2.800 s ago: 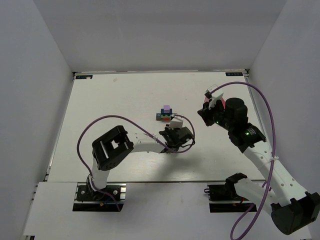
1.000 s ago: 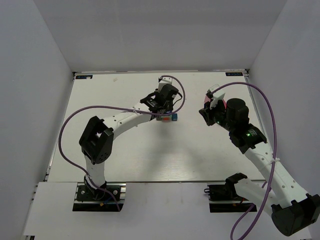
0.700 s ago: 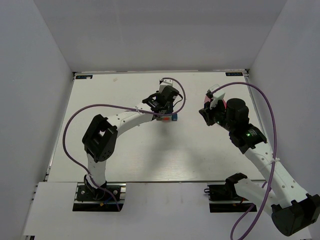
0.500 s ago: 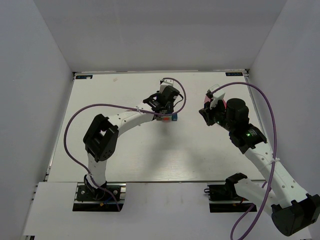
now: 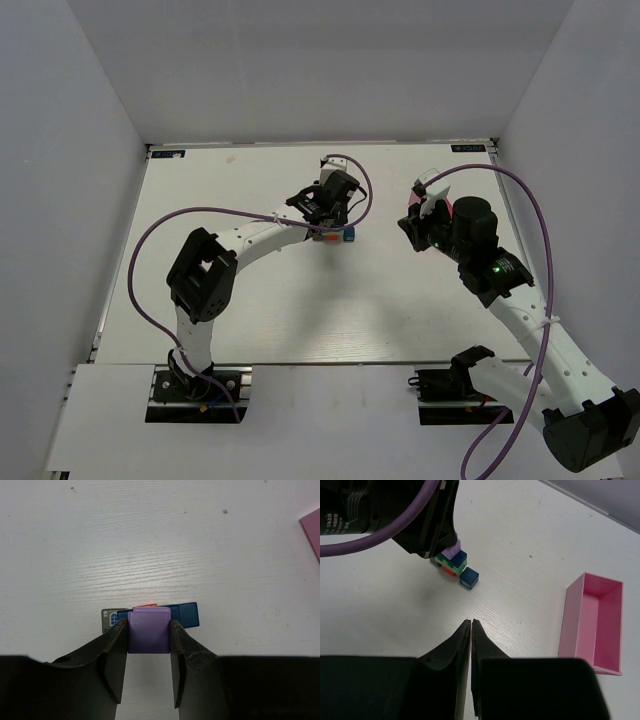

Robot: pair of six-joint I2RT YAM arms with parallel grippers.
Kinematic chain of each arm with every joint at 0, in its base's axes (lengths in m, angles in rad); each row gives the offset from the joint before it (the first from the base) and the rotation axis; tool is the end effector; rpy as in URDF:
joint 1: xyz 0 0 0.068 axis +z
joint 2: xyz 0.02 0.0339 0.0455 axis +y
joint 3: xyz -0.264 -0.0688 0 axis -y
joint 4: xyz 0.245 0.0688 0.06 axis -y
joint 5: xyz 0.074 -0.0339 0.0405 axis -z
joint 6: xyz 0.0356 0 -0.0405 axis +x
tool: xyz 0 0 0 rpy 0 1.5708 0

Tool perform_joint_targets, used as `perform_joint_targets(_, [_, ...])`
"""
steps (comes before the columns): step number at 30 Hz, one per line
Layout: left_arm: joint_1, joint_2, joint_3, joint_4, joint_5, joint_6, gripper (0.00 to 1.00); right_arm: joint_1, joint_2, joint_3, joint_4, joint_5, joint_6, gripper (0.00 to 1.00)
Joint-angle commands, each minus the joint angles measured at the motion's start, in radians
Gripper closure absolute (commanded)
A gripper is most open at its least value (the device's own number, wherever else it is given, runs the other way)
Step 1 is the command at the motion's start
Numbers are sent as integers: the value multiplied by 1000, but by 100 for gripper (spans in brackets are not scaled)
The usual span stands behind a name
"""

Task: Build the wood block tower

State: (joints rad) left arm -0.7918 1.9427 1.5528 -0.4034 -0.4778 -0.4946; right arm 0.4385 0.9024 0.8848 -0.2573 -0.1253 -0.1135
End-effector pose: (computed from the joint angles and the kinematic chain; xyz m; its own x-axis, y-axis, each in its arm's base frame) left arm 0.3204 -0.3012 0.2466 -0.6331 0.0413 -0.7730 0.1191 0.9919 -0.0446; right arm 0.1861 0.0922 0.3467 -0.1841 -0.2105 -0.9601 -0.5546 0.8287 -0.0753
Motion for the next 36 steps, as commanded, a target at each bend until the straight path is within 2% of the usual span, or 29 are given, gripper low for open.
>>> perform_joint_targets(1, [3, -28, 24, 12, 5, -4, 72, 2, -13, -10, 56, 7, -6, 91])
perform_joint_targets(17, [-15, -28, 24, 3, -4, -4, 66, -1, -7, -10, 53, 9, -6, 91])
perform_joint_targets(25, [-15, -28, 24, -6, -13, -4, 57, 0, -10, -10, 53, 6, -5, 91])
perform_joint_targets(36, [-15, -28, 24, -6, -13, -4, 52, -1, -11, -9, 50, 6, -5, 91])
